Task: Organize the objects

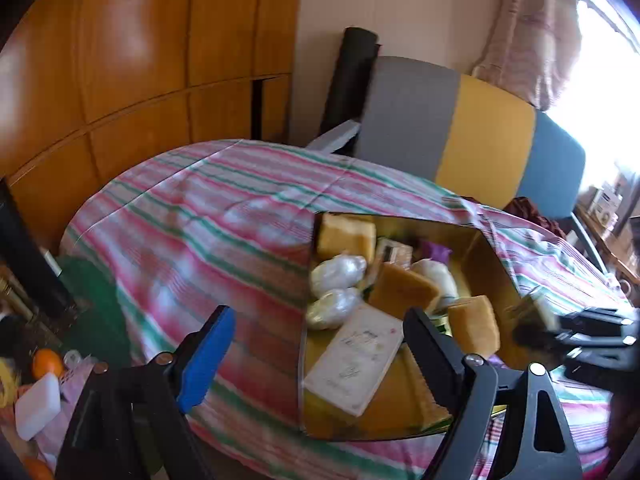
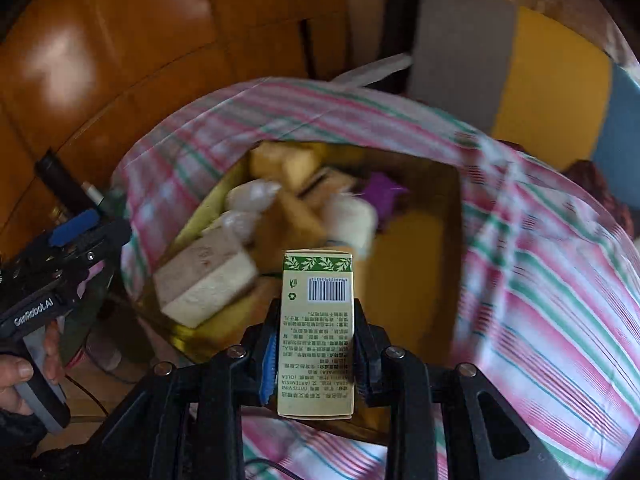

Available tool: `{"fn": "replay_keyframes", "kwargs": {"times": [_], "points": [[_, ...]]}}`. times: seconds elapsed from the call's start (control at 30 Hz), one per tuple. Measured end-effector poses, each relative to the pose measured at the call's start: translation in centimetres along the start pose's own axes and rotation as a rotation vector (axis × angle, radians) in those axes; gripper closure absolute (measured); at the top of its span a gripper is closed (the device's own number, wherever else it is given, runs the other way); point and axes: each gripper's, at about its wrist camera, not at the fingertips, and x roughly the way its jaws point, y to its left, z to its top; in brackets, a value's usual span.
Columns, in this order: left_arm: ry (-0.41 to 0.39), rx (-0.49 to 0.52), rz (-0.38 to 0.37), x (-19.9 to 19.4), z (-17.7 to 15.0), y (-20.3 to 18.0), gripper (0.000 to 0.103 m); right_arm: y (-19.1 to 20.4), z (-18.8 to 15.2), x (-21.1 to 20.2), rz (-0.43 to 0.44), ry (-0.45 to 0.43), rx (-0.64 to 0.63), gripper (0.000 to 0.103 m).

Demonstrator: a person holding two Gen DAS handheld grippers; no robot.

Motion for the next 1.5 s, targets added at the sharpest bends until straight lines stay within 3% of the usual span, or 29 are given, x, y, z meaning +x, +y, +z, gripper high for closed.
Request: {"fn": "replay_keyframes", "kwargs": {"times": [0.27,0.47,0.53,0.67,0.9,1.03,1.5], "points": [[-0.001,-0.041,0.017,0.2,-0.5,1.3,0.002,1.5,0.3,5.4,-0.056,0.090,-0.011,0.073],[0.025,-0.029,0.038,0.9,-0.7,0.7,0.000,0.9,-0.5,6.4,-0.058,0.106,0.012,0.058],[0.028,-0.032,0.045,0.9,-0.7,0.6,0.000,0.7,-0.7,5.7,-0.051,0.081,0.026,0.052],[0.030,-0.054,0.044,0.8,-0.5,0.7,0.000,0.5,-1.2,2.8,-0.049,-0.026,0.056,0.051],[0.002,-0.079,0.062,-0.5,-0.8,0.2,0.000,1.0,-2.7,-1.8,-0.262,-0.226,0.117,0.050],[-0.001,-0.065,0.071,-1.0,-1.7,-0.6,0.000,1.0,-3.3,-2.1,-0.314,-0.250,0.145,0.050],[-0.029,-0.007,0.079,-2.0,-3.6,-2.4,0.005,0.9,-5.6,-3.4,-0.343,-0.276,0.171,0.050]]}}
